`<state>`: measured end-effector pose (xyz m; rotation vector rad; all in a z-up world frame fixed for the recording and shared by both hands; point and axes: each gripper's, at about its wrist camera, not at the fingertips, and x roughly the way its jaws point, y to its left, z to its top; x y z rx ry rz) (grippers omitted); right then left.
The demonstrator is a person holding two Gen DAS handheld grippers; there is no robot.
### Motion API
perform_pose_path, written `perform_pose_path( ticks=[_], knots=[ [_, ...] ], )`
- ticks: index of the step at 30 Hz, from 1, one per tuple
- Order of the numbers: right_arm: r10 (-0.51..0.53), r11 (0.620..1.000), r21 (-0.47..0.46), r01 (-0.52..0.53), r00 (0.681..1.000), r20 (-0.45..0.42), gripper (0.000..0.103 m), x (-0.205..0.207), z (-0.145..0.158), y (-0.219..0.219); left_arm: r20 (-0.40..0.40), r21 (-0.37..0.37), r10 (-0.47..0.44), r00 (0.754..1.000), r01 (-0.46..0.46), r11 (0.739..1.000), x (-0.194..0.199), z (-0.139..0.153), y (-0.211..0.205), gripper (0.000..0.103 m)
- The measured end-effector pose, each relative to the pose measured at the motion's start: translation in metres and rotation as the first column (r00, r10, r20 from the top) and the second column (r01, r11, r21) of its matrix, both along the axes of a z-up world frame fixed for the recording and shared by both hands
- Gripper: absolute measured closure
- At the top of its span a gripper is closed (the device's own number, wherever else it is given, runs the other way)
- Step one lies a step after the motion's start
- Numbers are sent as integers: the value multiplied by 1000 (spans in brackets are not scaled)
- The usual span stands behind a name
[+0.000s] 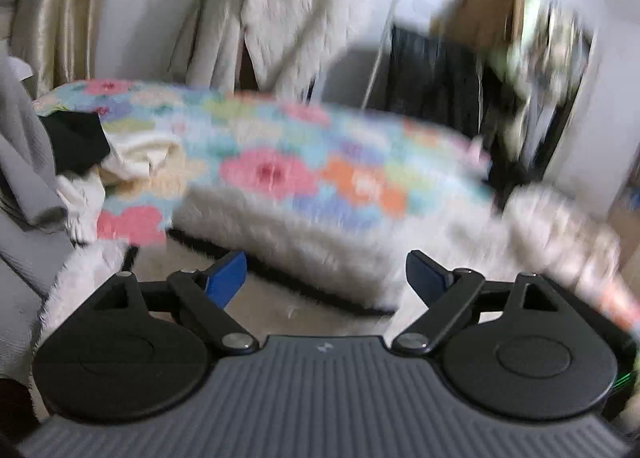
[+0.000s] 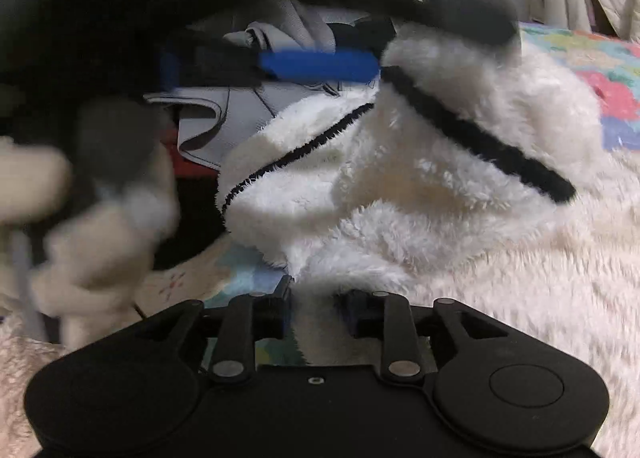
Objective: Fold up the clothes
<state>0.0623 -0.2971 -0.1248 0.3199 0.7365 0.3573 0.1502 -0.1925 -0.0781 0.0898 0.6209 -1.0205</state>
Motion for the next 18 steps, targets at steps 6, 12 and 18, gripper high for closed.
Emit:
perform_pose_path(
  ticks=[6, 12, 18],
  knots=[
    [-15, 1000, -8, 15, 999, -48, 72, -14, 6, -6, 95, 288, -97, 991, 66, 956, -20, -37, -44, 17],
    [-58, 995, 80, 61, 997, -42, 66, -59, 16, -37, 201, 353, -16, 979, -57, 934, -13, -41, -39, 52],
    [-203, 979, -2, 203, 979, -16, 62, -103, 36, -89, 288, 260, 264, 920, -341, 903, -3, -11, 1, 54]
  ],
)
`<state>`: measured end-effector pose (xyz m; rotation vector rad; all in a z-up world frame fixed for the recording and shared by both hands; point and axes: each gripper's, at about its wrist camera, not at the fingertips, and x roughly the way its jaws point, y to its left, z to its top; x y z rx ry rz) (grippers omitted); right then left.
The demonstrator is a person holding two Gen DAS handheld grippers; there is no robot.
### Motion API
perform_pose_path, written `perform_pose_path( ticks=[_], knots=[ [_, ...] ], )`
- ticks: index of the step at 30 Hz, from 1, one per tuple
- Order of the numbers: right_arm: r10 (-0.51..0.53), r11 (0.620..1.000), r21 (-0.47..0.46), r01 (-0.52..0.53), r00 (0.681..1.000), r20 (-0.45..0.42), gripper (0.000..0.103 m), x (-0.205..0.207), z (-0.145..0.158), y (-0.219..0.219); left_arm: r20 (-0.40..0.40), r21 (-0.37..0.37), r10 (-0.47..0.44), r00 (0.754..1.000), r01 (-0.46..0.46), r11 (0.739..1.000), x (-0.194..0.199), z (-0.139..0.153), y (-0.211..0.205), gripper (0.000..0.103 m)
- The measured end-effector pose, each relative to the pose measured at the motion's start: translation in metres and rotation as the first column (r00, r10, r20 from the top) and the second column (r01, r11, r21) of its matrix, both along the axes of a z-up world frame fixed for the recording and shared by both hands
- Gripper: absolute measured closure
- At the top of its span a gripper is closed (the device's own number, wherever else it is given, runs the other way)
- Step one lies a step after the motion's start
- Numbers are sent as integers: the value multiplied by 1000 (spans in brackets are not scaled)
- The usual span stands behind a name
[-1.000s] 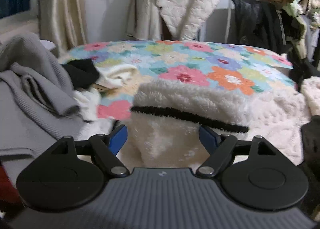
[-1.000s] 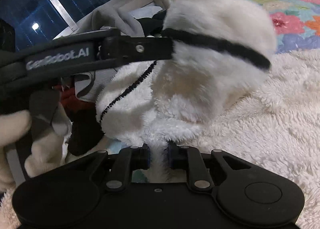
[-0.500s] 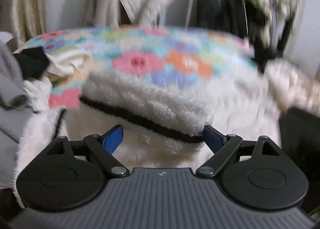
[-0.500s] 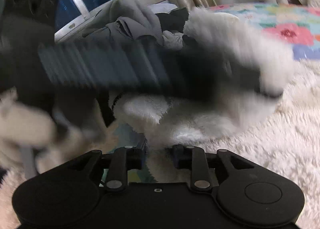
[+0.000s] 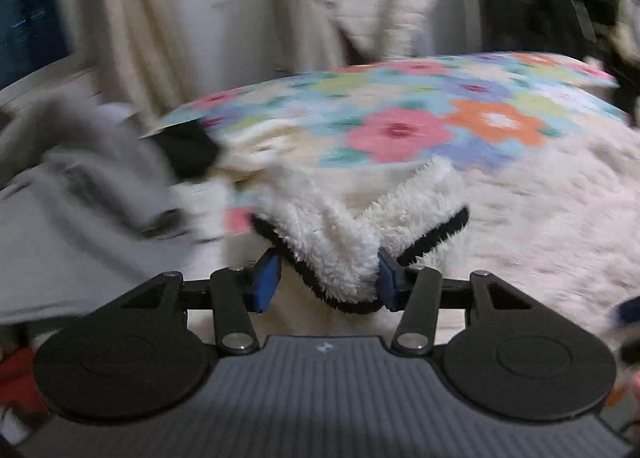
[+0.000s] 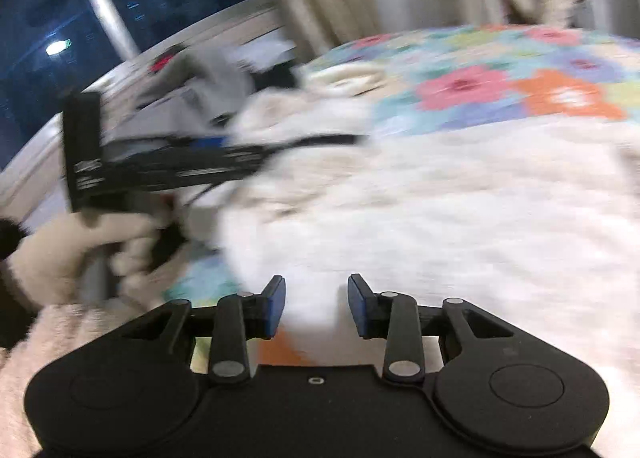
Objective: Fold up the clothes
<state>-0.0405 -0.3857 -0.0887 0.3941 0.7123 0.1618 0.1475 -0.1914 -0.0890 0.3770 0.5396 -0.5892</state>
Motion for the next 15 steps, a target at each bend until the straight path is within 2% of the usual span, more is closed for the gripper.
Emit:
perform_pose_path(
  ticks=[2, 5, 6, 8, 10, 12, 14, 15],
  knots=[
    [-83, 996, -28, 82, 996, -12, 60, -18, 7, -25, -14, 55, 115, 993, -114, 992, 9, -2, 11, 51],
    [-216, 973, -86, 214, 976, -15, 56, -46, 14, -59, -52, 126, 275, 960, -266, 956, 23, -9, 30, 47],
    [-258, 960, -114, 255, 966, -18, 55, -55, 16, -71, -62, 118, 306, 950, -297, 947, 26, -9, 36, 43],
    [-333, 928, -181, 325, 943, -15, 54, -69, 16, -91, -53, 76, 349, 935, -345, 936, 28, -1, 45, 43],
    [-394, 891, -246, 381, 919, -3, 53, -74, 15, -106, 21, 31, 374, 927, -374, 927, 20, 12, 47, 43],
    [-440, 856, -295, 424, 898, 14, 52, -84, 13, -121, 105, -48, 344, 933, -340, 939, 6, 28, 45, 40],
    [-486, 818, -333, 469, 873, 38, 51, -91, 12, -132, 164, -112, 265, 950, -249, 962, -12, 40, 37, 29],
    [-498, 810, -334, 483, 866, 44, 51, -93, 9, -136, 165, -117, 221, 961, -203, 972, -19, 41, 32, 19]
  ],
)
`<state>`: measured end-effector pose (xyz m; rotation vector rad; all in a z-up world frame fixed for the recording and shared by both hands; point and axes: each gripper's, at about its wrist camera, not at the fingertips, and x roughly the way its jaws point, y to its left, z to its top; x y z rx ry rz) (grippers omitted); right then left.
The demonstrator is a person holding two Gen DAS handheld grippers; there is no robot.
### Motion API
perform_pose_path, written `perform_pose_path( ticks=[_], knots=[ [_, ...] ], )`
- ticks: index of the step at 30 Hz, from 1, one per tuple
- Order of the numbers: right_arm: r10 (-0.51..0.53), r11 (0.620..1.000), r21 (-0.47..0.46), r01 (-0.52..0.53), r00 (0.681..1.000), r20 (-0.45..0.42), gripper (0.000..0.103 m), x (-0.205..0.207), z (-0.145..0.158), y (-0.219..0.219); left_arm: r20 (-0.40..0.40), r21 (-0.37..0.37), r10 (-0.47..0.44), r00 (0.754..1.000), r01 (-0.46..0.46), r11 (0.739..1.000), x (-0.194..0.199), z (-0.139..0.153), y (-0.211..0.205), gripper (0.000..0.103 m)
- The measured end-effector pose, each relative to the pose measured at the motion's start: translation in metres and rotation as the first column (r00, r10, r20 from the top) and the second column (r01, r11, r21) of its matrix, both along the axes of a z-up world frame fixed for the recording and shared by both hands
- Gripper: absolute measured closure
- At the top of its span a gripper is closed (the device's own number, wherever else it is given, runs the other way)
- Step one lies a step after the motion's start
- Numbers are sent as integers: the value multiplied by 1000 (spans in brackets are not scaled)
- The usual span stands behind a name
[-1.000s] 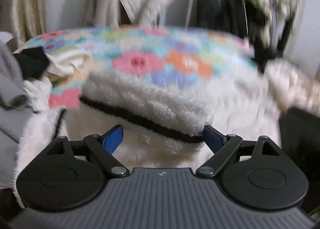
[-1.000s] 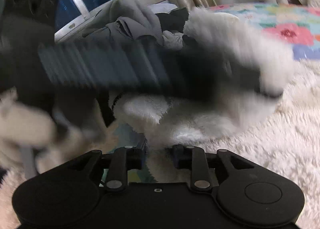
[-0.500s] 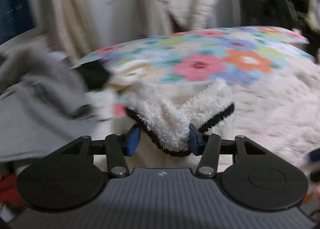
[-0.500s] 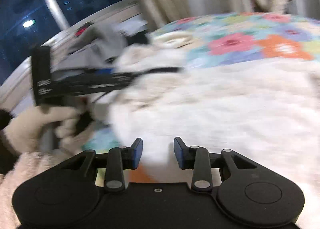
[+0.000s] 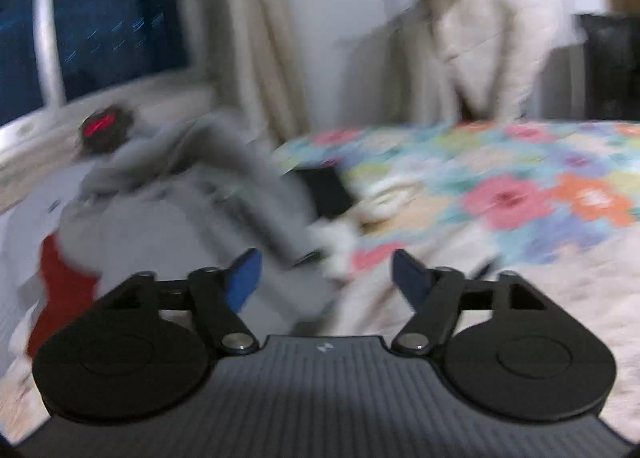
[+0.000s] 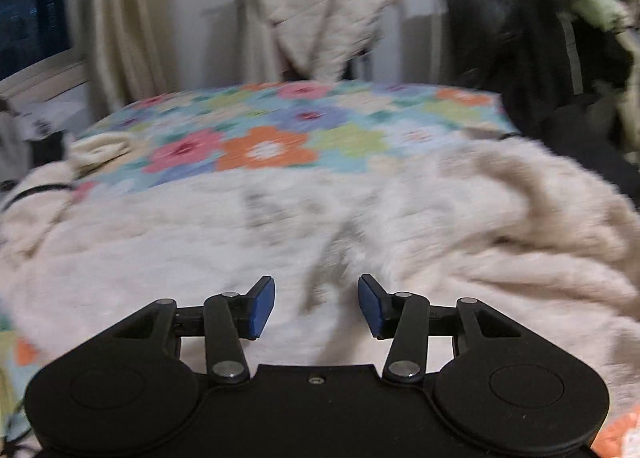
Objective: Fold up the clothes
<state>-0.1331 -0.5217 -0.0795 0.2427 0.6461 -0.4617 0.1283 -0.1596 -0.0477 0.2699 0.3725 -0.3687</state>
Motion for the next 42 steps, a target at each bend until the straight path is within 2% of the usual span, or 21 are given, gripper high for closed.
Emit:
perform_pose_path(
  ticks=[3, 5, 7, 8, 9, 10, 12, 13, 16, 18, 20, 23, 27, 30, 32, 35, 36, 37, 38, 40, 42],
  knots=[
    [-18, 1000, -7, 18, 1000, 3, 51, -1, -9, -9, -126, 58, -97, 987, 105, 993, -6, -14, -25, 16],
    [-6, 999, -35, 6, 1000, -14, 52, 0, -17, -9, -194, 174, -88, 977, 123, 977, -2, -32, -38, 16],
    [-5, 997, -75, 4, 1000, -20, 62, 0, -22, -8, -203, 299, -18, 979, 80, 951, 5, -47, -44, 16],
    [-15, 995, -100, 12, 1000, -23, 72, -3, -22, -10, -207, 335, 30, 978, 42, 941, 13, -52, -42, 16],
    [-25, 992, -124, 21, 999, -27, 89, -7, -22, -12, -215, 343, 79, 973, -1, 939, 21, -54, -37, 16],
    [-35, 987, -159, 26, 998, -49, 89, -11, -21, -11, -227, 341, 132, 965, -48, 939, 30, -55, -31, 16],
    [-53, 969, -245, 16, 988, -144, 88, -13, -26, -12, -235, 317, 211, 949, -130, 939, 39, -51, -16, 15],
    [-47, 968, -250, 3, 984, -169, 88, -15, -28, -12, -239, 306, 248, 939, -170, 937, 43, -50, -9, 15],
    [-31, 975, -222, -20, 974, -226, 85, -19, -35, -13, -159, 300, 249, 955, -193, 934, 26, -36, -6, 15],
    [-14, 978, -202, -46, 958, -287, 85, -18, -40, -14, -57, 280, 233, 971, -208, 937, 10, -20, -7, 16],
    [-9, 989, -142, -33, 958, -288, 81, -22, -38, -19, 23, 231, 221, 975, -220, 948, -4, -3, -7, 16],
    [3, 999, -50, -19, 955, -298, 74, -28, -37, -31, 58, 106, 206, 977, -211, 972, -24, 17, -4, 16],
    [-14, 1000, 20, 22, 944, -328, 72, -36, -46, -37, 58, 13, 190, 980, -191, 981, -34, 29, -15, 16],
    [-21, 995, 86, 47, 961, -274, 72, -47, -40, -44, -11, -59, 25, 1000, -26, 998, -36, 31, -46, 16],
    [-33, 989, 134, 63, 976, -216, 70, -55, -29, -52, -65, -98, -104, 992, 97, 990, -44, 30, -72, 16],
    [-71, 976, 203, 83, 995, -64, 58, -70, 1, -68, -180, -155, -296, 938, 270, 950, -57, 23, -125, 16],
    [-75, 973, 219, 76, 997, -12, 50, -73, 11, -73, -229, -199, -364, 903, 323, 925, -64, 23, -142, 16],
    [-81, 968, 242, 71, 996, 31, 47, -76, 19, -79, -272, -245, -430, 861, 371, 896, -71, 23, -160, 16],
    [-90, 963, 260, 73, 995, 53, 47, -77, 23, -84, -286, -295, -492, 822, 413, 862, -79, 24, -179, 16],
    [-123, 958, 269, 104, 991, 57, 47, -77, 25, -95, -305, -343, -591, 747, 493, 800, -95, 21, -219, 16],
    [-151, 958, 251, 138, 988, 31, 47, -79, 24, -101, -314, -331, -644, 698, 555, 763, -111, 17, -263, 16]
  ],
)
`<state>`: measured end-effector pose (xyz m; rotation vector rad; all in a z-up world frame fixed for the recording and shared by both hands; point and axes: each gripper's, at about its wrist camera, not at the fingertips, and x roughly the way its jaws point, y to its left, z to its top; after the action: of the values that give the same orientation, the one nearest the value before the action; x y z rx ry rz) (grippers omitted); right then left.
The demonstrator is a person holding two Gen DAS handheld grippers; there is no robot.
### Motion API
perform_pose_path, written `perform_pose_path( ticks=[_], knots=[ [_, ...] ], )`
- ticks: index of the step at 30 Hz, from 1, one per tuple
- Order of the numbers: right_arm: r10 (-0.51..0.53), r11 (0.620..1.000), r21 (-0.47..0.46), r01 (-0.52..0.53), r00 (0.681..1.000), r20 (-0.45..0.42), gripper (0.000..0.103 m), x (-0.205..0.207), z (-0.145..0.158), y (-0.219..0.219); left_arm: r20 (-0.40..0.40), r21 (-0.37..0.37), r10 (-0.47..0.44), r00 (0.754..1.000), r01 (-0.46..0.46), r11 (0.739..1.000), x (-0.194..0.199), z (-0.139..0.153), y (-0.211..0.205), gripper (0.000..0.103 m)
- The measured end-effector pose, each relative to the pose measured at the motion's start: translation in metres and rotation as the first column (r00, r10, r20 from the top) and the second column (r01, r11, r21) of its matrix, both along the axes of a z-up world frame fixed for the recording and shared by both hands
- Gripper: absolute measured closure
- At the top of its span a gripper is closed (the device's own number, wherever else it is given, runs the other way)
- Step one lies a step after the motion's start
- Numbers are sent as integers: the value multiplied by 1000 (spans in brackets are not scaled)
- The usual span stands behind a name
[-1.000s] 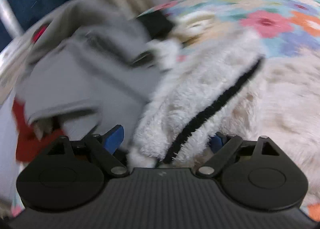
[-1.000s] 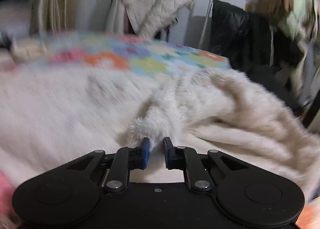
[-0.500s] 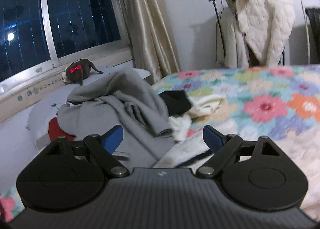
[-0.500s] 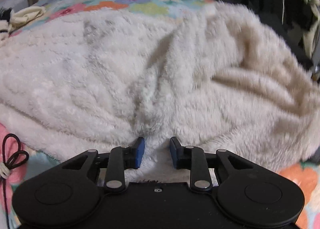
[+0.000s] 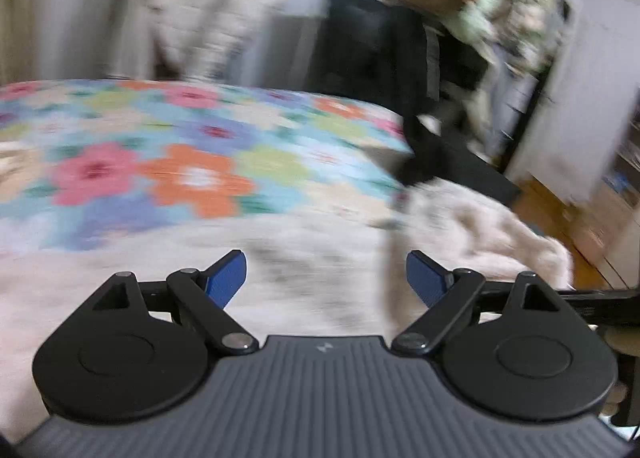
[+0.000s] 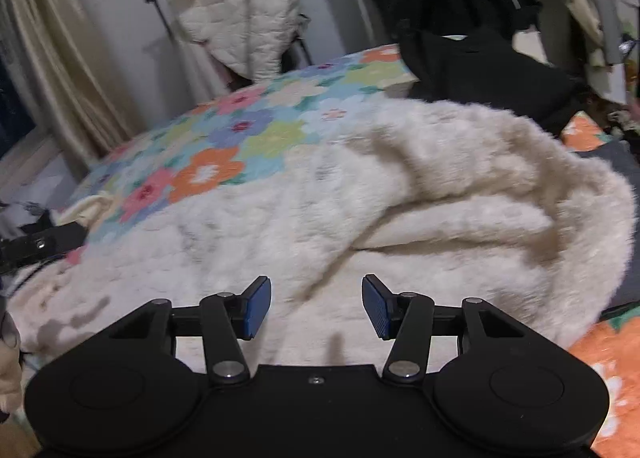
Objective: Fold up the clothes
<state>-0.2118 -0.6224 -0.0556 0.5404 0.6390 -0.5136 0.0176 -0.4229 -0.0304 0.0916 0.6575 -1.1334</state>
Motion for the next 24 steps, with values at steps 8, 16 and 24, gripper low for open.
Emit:
perform_pose_path(
  ticks=[8, 16, 24],
  knots=[
    [-87, 994, -72, 81, 993, -84, 41, -18, 5, -28, 17, 239, -198, 980, 188, 953, -35, -41, -141, 16],
    [-158, 985, -82, 151, 984, -78, 37, -22, 22, -59, -152, 41, -240, 959, 248, 968, -14, -64, -170, 86],
    [-256, 966, 42, 253, 962, 96, 24, -44, 13, -63, -54, -42, -443, 895, 441, 897, -84, -70, -170, 87]
  ],
)
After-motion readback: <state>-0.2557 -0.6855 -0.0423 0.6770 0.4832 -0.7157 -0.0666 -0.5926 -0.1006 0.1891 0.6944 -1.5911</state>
